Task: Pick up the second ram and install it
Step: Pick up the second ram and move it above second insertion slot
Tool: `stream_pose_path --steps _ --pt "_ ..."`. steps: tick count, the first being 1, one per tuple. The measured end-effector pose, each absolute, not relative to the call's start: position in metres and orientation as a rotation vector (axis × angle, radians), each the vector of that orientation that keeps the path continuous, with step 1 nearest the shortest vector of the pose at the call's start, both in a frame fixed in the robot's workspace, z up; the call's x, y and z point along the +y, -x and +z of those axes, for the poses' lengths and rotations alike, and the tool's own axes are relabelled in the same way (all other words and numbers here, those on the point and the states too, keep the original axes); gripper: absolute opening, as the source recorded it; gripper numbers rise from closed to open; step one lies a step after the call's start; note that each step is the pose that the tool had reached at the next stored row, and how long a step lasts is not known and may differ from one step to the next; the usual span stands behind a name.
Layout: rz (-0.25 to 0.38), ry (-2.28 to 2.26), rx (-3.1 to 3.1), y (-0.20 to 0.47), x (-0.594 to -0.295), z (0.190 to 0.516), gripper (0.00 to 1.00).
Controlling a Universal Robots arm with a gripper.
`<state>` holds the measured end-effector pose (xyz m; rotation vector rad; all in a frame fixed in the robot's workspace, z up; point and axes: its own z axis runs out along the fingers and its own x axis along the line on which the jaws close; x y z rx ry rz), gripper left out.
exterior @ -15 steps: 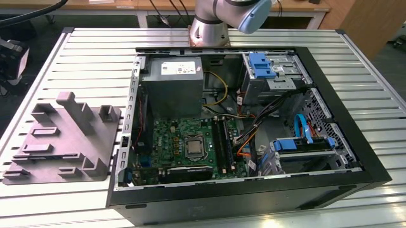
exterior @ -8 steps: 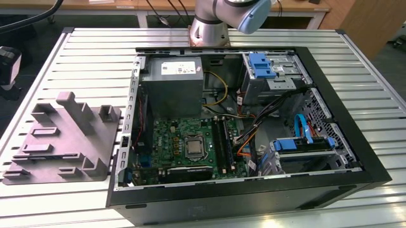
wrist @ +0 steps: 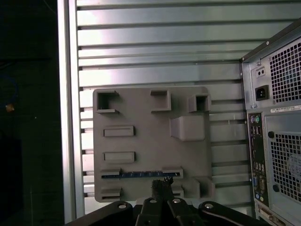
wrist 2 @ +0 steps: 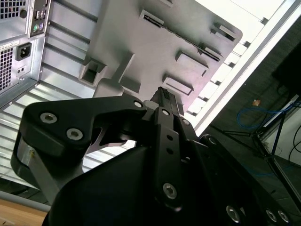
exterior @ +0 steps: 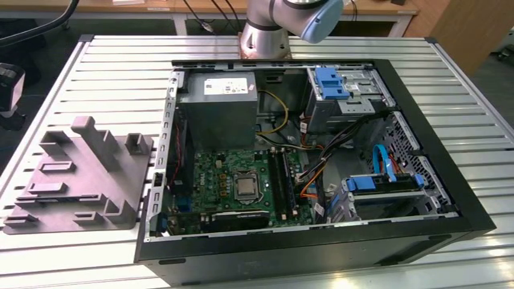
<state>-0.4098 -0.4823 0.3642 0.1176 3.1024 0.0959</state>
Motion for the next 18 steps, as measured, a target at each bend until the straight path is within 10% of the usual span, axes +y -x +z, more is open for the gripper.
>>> stream_pose_path --steps 10,18 --pt "0.096 -0.118 3.102 0.4098 -0.4823 0.3641 0.11" --pt "0.096 -0.118 3.102 0.4098 -0.4823 0.364 0.41"
